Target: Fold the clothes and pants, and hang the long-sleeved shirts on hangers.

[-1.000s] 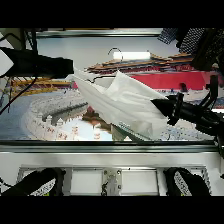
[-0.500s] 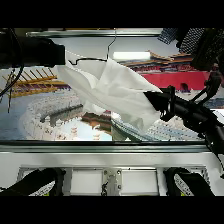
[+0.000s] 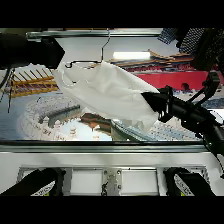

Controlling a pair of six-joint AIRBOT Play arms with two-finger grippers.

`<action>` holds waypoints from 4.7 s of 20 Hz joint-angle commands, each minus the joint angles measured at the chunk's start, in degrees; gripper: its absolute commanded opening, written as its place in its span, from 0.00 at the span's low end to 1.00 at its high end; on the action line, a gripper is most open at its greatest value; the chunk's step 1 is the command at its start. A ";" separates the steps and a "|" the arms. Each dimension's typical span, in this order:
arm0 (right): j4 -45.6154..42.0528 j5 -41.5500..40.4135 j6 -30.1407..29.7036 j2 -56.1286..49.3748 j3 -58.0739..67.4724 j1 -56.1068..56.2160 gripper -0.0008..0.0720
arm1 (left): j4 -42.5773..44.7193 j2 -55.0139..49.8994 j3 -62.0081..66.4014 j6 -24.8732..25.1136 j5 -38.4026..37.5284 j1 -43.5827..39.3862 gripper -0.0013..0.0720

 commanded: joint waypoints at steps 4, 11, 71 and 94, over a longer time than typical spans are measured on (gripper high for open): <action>1.27 -7.85 0.02 1.57 2.75 -1.46 0.03 | 0.13 3.91 0.02 -0.35 -2.27 3.10 0.72; -12.63 -29.16 7.89 9.73 12.22 -20.09 0.03 | 0.04 0.70 0.04 -0.09 -3.04 3.39 0.04; -27.45 -79.76 18.29 -4.00 40.54 -64.26 0.03 | 0.04 -9.53 0.04 3.30 -0.11 1.07 0.04; -27.47 -60.28 18.29 5.09 40.48 -64.19 0.74 | 0.20 -9.60 0.04 3.32 0.09 0.09 0.04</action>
